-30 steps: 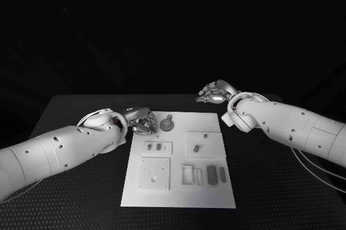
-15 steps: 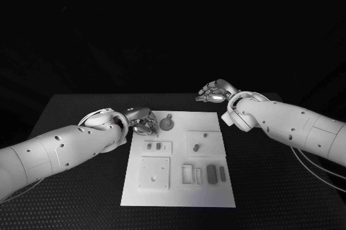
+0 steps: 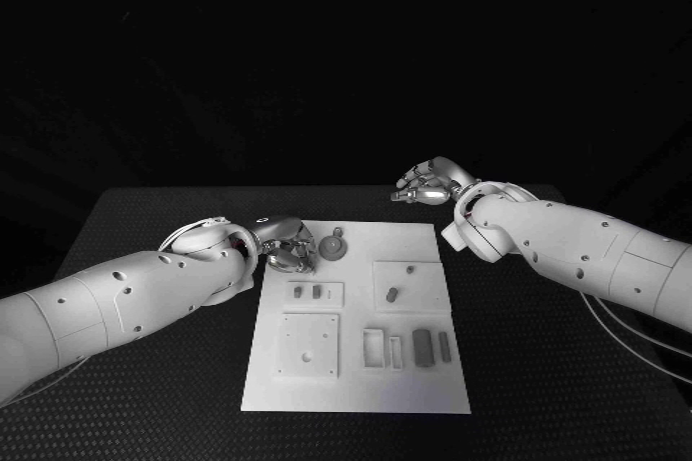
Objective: Assemble the parts on the task board
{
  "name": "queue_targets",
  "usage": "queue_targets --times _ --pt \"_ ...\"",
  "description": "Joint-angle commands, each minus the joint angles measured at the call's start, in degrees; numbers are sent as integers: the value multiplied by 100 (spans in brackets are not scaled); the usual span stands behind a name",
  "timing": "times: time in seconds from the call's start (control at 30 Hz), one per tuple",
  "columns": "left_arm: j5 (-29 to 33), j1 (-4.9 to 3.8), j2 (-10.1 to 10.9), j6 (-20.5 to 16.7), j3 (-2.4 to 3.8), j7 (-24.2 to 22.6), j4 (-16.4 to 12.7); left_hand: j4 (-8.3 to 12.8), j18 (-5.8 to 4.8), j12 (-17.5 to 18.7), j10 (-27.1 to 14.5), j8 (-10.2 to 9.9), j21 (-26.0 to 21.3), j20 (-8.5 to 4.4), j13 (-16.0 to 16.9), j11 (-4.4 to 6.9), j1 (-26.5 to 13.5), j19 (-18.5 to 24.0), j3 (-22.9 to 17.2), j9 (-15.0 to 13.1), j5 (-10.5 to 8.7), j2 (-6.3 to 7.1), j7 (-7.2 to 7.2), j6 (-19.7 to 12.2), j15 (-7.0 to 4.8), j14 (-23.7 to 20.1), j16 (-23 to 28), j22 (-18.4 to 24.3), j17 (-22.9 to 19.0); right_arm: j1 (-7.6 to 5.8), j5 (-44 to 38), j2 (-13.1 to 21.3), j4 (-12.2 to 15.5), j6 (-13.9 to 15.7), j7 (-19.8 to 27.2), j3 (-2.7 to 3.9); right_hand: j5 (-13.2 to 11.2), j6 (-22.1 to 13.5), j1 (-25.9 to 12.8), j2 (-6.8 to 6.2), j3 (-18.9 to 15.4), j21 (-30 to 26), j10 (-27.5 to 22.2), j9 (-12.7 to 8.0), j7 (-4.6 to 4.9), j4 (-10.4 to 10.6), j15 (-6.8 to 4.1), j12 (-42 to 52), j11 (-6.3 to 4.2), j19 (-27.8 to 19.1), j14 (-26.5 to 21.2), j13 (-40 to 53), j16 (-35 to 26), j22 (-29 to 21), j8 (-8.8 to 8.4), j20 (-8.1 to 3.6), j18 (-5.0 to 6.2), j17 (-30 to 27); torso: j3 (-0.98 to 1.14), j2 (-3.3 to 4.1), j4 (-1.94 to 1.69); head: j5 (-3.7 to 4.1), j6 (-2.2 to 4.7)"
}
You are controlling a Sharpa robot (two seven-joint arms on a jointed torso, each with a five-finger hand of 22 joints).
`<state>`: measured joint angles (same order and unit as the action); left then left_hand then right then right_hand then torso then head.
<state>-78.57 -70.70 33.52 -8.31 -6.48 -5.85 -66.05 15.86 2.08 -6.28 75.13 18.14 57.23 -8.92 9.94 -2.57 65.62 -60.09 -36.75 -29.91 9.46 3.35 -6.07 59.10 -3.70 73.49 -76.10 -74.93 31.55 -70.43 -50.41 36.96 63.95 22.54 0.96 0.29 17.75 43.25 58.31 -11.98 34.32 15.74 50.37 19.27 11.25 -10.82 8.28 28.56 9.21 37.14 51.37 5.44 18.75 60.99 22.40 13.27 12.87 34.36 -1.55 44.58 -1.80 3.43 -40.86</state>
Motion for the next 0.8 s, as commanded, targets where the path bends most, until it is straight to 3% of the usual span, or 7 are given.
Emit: queue_targets --times 0.03,0.8 --pt "39 0 -14 155 1 4 6 0 631 -5 39 6 13 -27 10 18 20 -5 -27 -7 32 -62 3 24 -42 16 -20 -76 -7 2 -16 -1 7 -49 57 2 25 -27 16 -29 -32 -30 -12 -7 68 -3 7 -6 16 -25 -35 -6 -5 6 38 12 50 -5 -4 -1 -1 6 -3" --pt "42 47 -102 225 -53 -22 97 2 620 13 39 0 8 -32 6 15 6 5 -33 -3 65 -63 0 20 -39 12 -18 -76 -16 2 -16 3 9 -51 59 2 25 -27 17 -28 -32 -36 -12 -10 68 -2 7 -3 16 -23 -36 -13 -3 13 40 14 52 -7 -3 2 0 22 -20"
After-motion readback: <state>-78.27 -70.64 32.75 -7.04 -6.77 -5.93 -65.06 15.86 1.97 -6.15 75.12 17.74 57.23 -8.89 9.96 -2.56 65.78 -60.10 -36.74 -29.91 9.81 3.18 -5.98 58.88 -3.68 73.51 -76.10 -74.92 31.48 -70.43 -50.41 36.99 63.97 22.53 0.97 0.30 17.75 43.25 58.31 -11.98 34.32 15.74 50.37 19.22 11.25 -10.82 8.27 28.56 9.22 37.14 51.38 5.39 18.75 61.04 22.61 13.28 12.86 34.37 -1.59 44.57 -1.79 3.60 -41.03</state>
